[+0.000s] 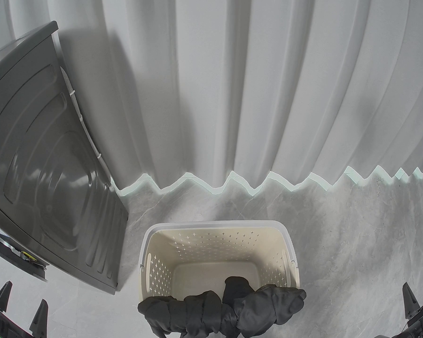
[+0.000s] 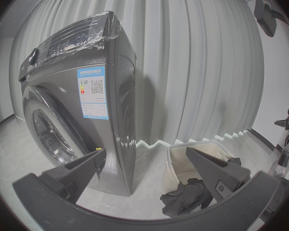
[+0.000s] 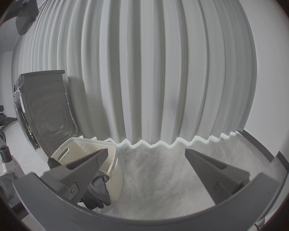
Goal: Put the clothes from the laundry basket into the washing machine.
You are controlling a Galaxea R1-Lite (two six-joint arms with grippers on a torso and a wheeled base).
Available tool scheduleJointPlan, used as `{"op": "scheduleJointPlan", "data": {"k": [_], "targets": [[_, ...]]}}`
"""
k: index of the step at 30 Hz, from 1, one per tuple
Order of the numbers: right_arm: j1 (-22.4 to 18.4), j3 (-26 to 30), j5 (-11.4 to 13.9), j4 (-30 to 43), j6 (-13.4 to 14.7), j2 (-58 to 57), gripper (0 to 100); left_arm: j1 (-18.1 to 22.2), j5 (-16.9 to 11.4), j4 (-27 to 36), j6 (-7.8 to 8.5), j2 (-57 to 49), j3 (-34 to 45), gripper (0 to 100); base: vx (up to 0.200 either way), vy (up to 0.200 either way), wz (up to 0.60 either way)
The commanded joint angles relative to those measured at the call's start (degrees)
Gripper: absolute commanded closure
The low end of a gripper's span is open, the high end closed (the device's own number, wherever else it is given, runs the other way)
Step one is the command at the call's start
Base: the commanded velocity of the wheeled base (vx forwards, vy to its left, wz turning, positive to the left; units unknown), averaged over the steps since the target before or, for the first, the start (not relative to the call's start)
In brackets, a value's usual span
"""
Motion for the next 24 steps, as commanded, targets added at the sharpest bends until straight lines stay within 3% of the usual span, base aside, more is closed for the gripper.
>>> {"op": "scheduleJointPlan", "data": {"k": [1,3,12,18,24], "targets": [[0.1,1.0,0.0,0.0,0.0,-0.9,0,0.0,0.0,0.0,0.08,-1.0,0.8,0,0.2,0.0,0.0],[0.0,1.0,0.0,0.0,0.0,-0.9,0,0.0,0.0,0.0,0.25,-1.0,0.8,0,0.2,0.0,0.0],[0.1,1.0,0.0,0.0,0.0,-0.9,0,0.0,0.0,0.0,0.08,-1.0,0.8,0,0.0,0.0,0.0],[0.0,1.0,0.0,0.0,0.0,-0.9,0,0.0,0.0,0.0,0.08,-1.0,0.8,0,0.2,0.0,0.0],[0.0,1.0,0.0,0.0,0.0,-0.9,0,0.0,0.0,0.0,0.16,-1.0,0.8,0,0.0,0.0,0.0]]}}
